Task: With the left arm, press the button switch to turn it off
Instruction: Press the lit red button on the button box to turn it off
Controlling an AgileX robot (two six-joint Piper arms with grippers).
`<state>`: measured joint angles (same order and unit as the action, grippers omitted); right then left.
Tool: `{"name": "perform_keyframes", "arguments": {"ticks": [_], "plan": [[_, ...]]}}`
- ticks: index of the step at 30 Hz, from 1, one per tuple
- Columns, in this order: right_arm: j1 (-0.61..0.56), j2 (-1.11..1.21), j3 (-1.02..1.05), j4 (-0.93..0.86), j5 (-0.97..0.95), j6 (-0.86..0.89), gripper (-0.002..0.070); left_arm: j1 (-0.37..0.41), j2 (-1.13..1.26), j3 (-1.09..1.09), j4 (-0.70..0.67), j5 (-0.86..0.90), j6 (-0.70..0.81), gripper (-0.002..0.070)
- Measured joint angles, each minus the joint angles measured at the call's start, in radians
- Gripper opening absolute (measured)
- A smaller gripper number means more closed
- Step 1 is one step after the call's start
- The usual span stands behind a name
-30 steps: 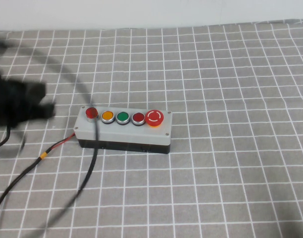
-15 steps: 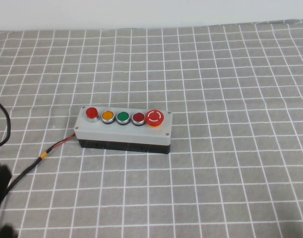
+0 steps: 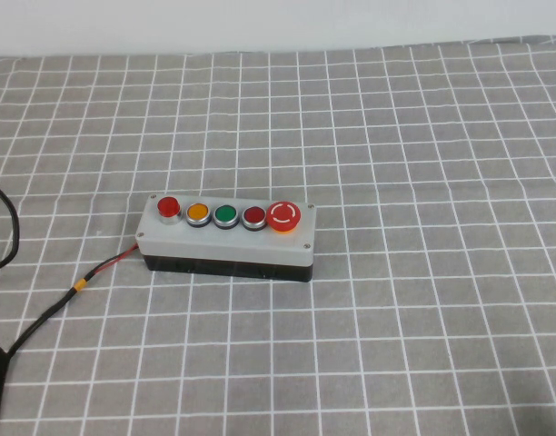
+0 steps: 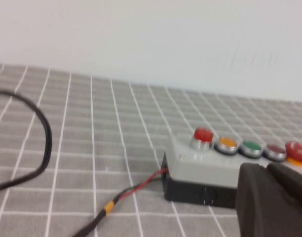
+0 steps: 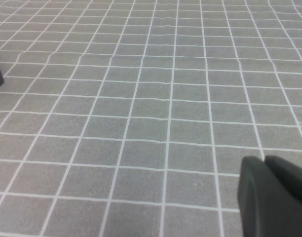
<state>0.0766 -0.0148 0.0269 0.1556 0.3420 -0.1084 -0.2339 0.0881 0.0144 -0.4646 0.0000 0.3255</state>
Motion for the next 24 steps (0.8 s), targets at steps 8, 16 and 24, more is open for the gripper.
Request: {"name": "perform_keyframes", "arguments": {"ticks": [8,16,24], "plan": [[0.000,0.000,0.000,0.000,0.000,0.000,-0.0017,0.000,-0.001,0.012,-0.002,-0.011,-0.002,-0.0003],[0.000,0.000,0.000,0.000,0.000,0.000,-0.0017,0.000,-0.005,0.012,0.335,-0.014,-0.068,-0.0003],[0.000,0.000,0.000,0.000,0.000,0.000,-0.0017,0.021,-0.070,0.012,0.435,0.052,-0.165,-0.0003]]}}
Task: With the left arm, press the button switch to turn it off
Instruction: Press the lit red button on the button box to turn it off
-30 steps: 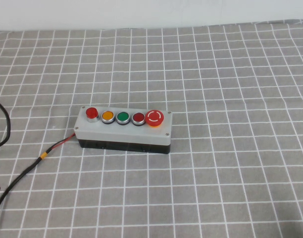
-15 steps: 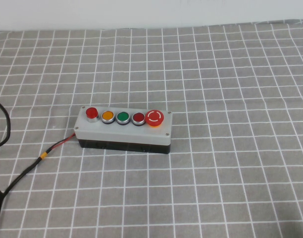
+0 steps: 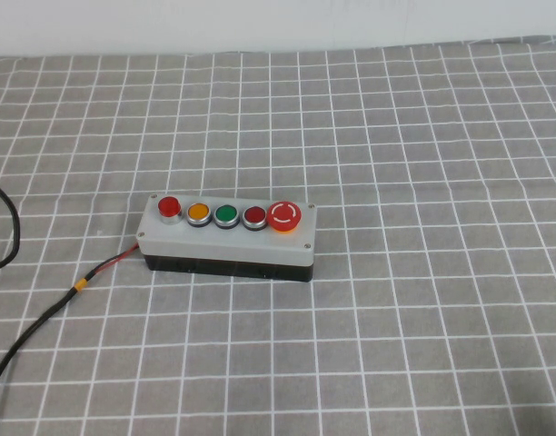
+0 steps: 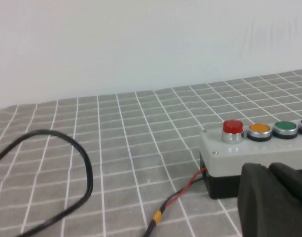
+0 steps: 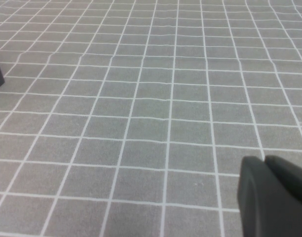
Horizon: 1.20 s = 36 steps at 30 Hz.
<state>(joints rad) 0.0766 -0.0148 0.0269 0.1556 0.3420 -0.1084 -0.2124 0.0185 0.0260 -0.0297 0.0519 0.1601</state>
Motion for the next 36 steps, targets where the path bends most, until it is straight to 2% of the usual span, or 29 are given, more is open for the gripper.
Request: {"name": "perform_keyframes", "arguments": {"ticks": [14,36], "plan": [[0.000,0.000,0.000,0.000,0.000,0.000,-0.0018,0.009,-0.029,0.000,0.009,0.333,-0.087,-0.0003],[0.000,0.000,0.000,0.005,0.000,0.000,-0.0017,0.009,-0.029,0.000,0.009,0.336,-0.093,-0.0003]]}}
